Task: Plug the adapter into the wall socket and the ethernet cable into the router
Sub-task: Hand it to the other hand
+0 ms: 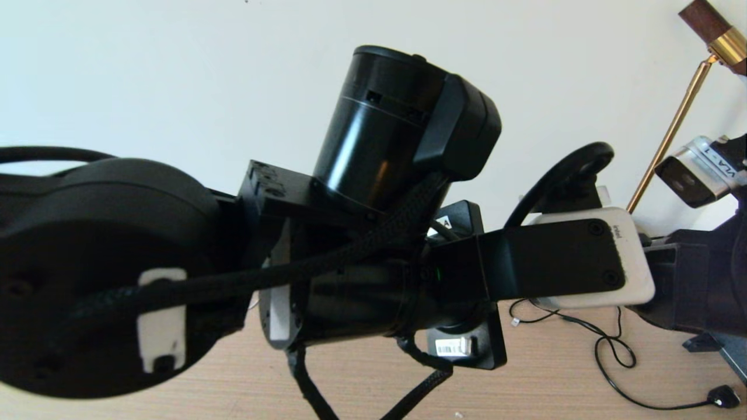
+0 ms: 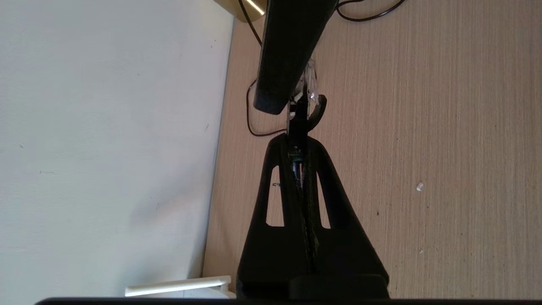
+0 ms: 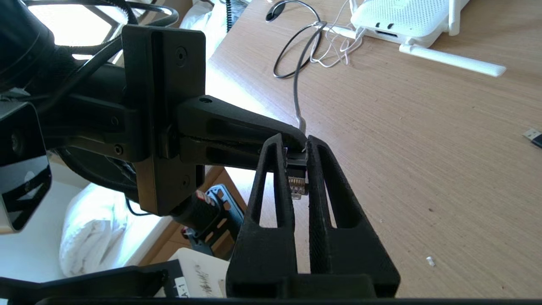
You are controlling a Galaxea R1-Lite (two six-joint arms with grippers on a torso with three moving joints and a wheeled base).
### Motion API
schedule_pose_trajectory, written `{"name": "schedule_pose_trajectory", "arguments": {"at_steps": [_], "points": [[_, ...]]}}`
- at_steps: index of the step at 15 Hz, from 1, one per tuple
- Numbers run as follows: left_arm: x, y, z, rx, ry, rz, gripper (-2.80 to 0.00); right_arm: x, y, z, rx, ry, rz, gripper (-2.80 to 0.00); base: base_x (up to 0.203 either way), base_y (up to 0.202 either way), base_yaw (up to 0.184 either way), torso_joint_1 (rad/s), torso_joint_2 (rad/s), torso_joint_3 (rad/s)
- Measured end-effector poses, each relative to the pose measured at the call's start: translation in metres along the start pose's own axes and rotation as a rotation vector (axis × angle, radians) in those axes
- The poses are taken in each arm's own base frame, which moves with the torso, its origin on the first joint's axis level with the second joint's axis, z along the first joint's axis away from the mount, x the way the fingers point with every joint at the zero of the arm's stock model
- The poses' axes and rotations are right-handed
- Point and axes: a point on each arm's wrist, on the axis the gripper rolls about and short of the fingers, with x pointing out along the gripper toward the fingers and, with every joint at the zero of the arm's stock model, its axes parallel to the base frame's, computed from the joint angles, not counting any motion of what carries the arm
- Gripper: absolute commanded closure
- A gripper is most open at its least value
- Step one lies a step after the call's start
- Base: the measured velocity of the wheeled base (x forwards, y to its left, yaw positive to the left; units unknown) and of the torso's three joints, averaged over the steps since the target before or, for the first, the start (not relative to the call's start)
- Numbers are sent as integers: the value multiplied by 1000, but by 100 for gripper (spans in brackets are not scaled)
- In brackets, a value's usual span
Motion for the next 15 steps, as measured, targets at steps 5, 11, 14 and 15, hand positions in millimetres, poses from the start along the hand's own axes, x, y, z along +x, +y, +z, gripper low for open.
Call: {"name": "schedule_pose_trajectory", "arguments": {"at_steps": [5, 11, 14, 15], "points": [[1, 0, 0, 0, 3, -1, 0, 0, 0, -1, 2, 2, 0, 0, 0, 0, 0, 0, 0, 0], [2, -1, -1, 1, 4, -2, 0, 0, 0, -1, 7, 3, 3, -280, 0, 0, 0, 0, 0, 0], [2, -1, -1, 3, 6, -3, 0, -1, 1, -1, 9, 2, 5, -280, 0, 0, 0, 0, 0, 0], [2, -1, -1, 3, 11, 1, 0, -1, 1, -2, 12, 4, 5, -280, 0, 0, 0, 0, 0, 0]]}}
